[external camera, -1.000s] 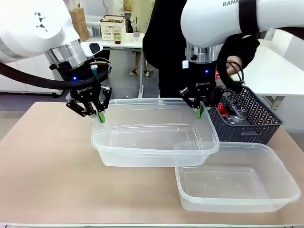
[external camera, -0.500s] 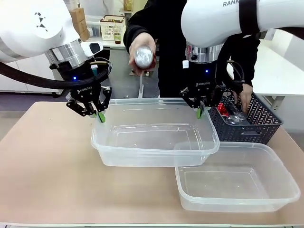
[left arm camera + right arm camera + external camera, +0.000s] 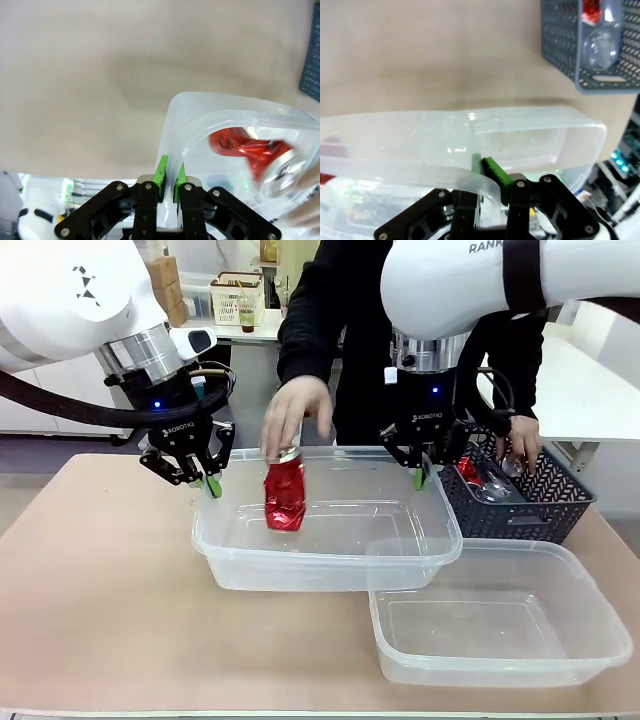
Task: Sort the waste into each basket.
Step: Offer the picked Organizing box to the human.
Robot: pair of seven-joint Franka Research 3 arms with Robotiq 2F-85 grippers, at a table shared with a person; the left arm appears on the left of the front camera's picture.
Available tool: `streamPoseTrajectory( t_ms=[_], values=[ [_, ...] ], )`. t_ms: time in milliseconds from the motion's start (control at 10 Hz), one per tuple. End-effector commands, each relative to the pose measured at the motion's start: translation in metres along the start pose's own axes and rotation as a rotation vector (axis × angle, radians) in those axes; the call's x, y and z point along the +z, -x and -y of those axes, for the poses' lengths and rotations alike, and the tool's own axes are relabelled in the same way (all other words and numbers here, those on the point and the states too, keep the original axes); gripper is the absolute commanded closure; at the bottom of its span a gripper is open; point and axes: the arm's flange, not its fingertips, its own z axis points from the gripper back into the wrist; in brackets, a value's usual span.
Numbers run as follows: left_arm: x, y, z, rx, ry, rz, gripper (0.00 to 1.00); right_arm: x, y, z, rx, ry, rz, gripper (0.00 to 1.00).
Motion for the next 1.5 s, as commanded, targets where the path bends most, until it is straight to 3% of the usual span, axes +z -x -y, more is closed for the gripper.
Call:
streamPoseTrajectory(
  t_ms=[0,1400],
  values=[
    [0.0107,0.0022,0.0017,0.021,0.043,0.007,0.93,-0.0024,0.0008,0.0015,0.004,0.022,-0.004,0.94],
    [0.0107,0.0022,0.0017,0.021,0.043,0.007,0.93,-0.0024,0.0008,0.0015,0.004,0.022,-0.004,0.94]
  ],
)
